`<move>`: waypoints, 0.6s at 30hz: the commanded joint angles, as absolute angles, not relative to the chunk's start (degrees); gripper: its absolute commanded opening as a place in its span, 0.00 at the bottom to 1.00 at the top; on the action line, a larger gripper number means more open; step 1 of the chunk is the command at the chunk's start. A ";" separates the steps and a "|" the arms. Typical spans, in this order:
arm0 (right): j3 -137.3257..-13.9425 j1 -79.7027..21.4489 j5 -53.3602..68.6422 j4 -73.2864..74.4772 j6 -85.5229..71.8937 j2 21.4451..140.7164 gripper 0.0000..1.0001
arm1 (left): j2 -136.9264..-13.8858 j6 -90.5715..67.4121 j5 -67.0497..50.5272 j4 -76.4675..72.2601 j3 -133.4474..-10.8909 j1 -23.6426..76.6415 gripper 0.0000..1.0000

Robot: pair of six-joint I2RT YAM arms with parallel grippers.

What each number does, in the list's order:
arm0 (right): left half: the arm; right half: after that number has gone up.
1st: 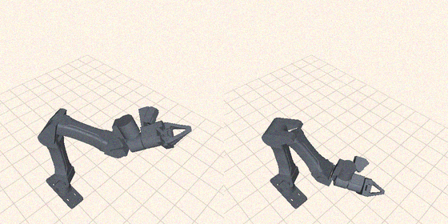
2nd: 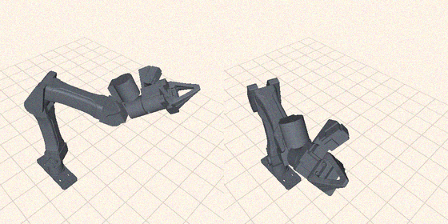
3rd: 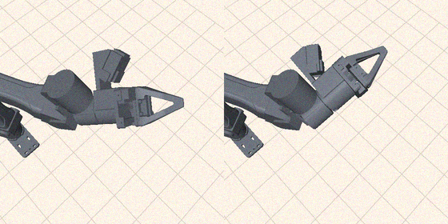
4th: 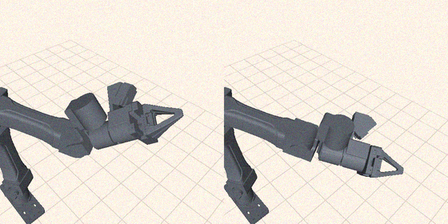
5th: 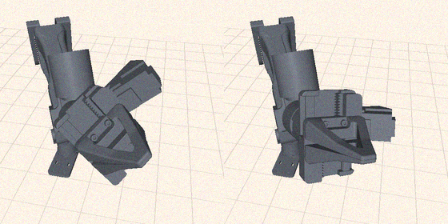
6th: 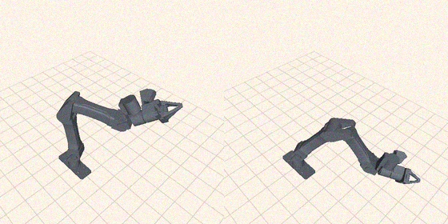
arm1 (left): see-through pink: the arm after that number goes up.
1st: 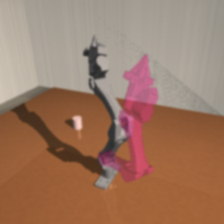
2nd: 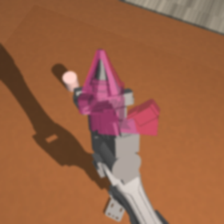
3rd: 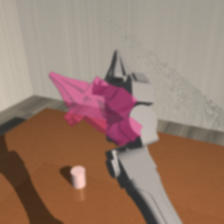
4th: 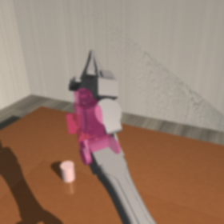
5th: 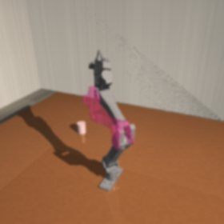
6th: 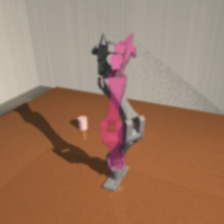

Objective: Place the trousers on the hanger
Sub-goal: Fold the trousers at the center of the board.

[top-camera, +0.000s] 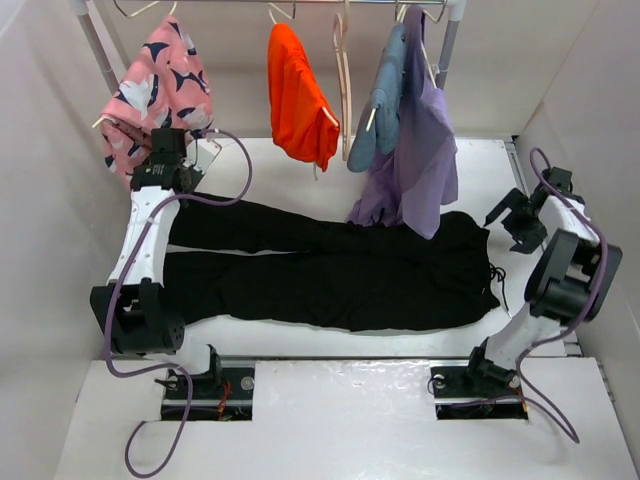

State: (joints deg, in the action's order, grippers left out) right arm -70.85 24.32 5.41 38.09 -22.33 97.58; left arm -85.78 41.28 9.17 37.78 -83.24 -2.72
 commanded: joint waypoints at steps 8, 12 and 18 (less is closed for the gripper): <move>-72.86 23.20 15.65 31.30 -21.97 106.17 0.96 | -87.54 39.81 9.75 38.32 -87.62 -2.99 0.00; -71.46 22.50 15.64 28.92 -23.55 108.63 0.44 | -88.68 40.34 11.07 39.02 -89.03 -2.99 0.00; -74.26 22.50 11.88 30.67 -22.77 105.92 0.00 | -89.21 40.87 13.80 40.86 -94.39 -3.52 0.00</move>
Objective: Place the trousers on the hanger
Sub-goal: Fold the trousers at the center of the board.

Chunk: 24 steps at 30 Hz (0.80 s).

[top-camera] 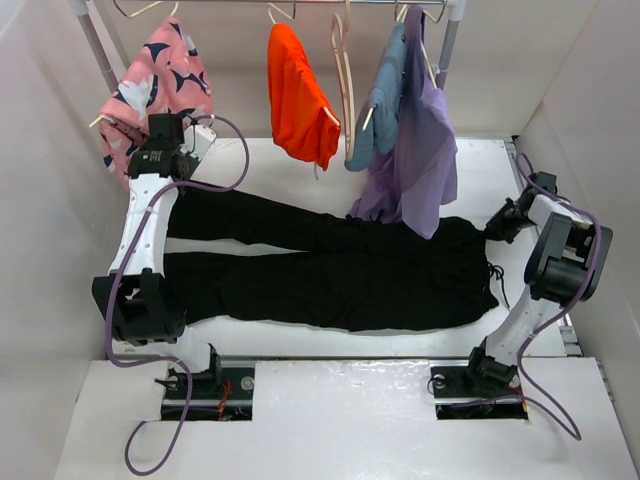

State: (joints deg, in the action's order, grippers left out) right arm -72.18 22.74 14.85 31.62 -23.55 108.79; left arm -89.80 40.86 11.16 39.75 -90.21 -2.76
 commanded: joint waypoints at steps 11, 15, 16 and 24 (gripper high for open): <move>-67.42 22.50 3.80 33.64 -20.21 80.44 0.00 | -86.30 46.66 19.76 49.37 -92.11 -4.65 0.00; -62.50 22.50 2.55 36.29 -24.34 72.70 0.00 | -87.01 48.07 25.13 60.63 -89.05 -9.22 0.00; -59.97 22.50 2.55 36.30 -25.13 70.60 0.00 | -86.23 48.77 26.01 62.91 -86.07 -10.19 0.00; -51.33 23.03 8.00 34.98 -28.12 67.94 0.00 | -85.34 45.89 28.93 62.40 -72.76 -12.22 0.00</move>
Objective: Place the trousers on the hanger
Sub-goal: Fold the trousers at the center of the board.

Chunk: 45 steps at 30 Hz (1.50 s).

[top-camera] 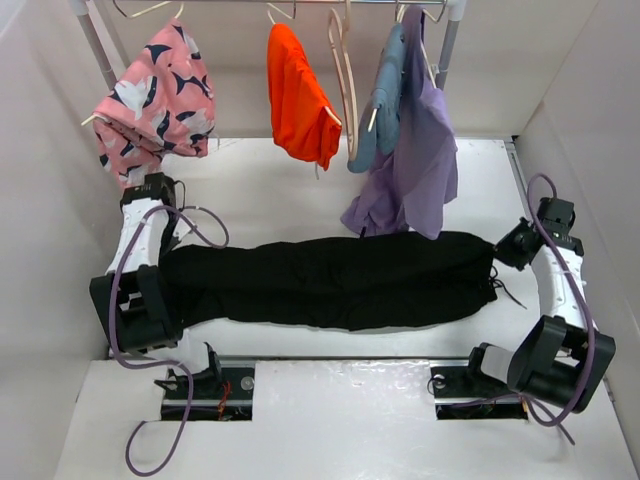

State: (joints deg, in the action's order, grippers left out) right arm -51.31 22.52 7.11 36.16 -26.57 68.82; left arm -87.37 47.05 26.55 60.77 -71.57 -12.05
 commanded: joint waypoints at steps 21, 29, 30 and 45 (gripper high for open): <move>-42.20 33.40 12.74 39.63 -33.84 52.83 0.00 | -76.29 45.27 41.13 59.60 -50.55 -13.89 0.00; -44.99 33.40 2.15 43.84 -37.00 51.94 0.97 | -80.68 42.64 40.27 54.83 -42.88 -16.17 0.53; -47.00 33.40 0.46 44.55 -37.00 51.94 0.99 | -81.29 42.02 38.77 56.24 -45.76 -16.17 0.62; -51.42 12.16 -6.31 43.32 -37.24 51.76 0.99 | -84.44 46.85 24.98 64.95 -67.59 -17.83 0.84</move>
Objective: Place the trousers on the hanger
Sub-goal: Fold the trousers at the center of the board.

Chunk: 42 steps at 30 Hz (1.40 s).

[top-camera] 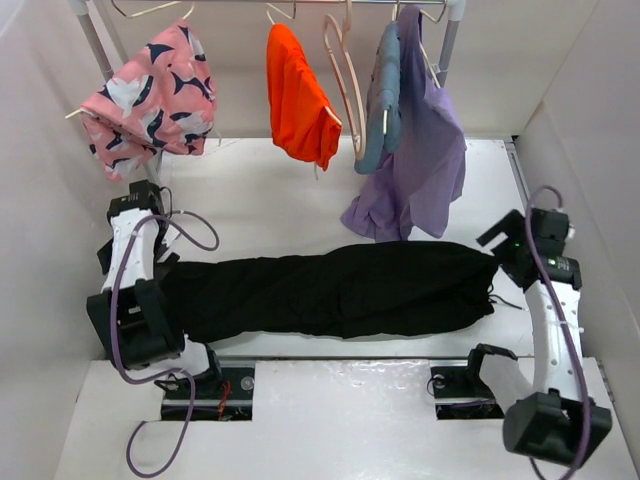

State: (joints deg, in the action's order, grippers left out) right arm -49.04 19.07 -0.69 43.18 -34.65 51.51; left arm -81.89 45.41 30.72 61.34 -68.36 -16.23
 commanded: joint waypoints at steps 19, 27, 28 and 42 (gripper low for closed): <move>-42.29 -0.88 -2.27 42.82 -48.33 54.57 0.99 | -100.46 44.74 17.14 53.18 -62.31 -24.26 0.36; -39.64 -0.88 -4.65 35.24 -50.54 63.10 0.61 | -100.99 44.21 16.52 53.17 -62.84 -24.26 0.01; -40.25 -0.88 -4.66 35.24 -50.54 63.11 0.54 | -100.46 44.21 16.52 53.70 -62.84 -24.26 0.00; -39.20 -1.41 -7.21 37.70 -48.43 58.72 0.00 | -98.26 46.31 16.52 55.28 -68.99 -26.54 0.75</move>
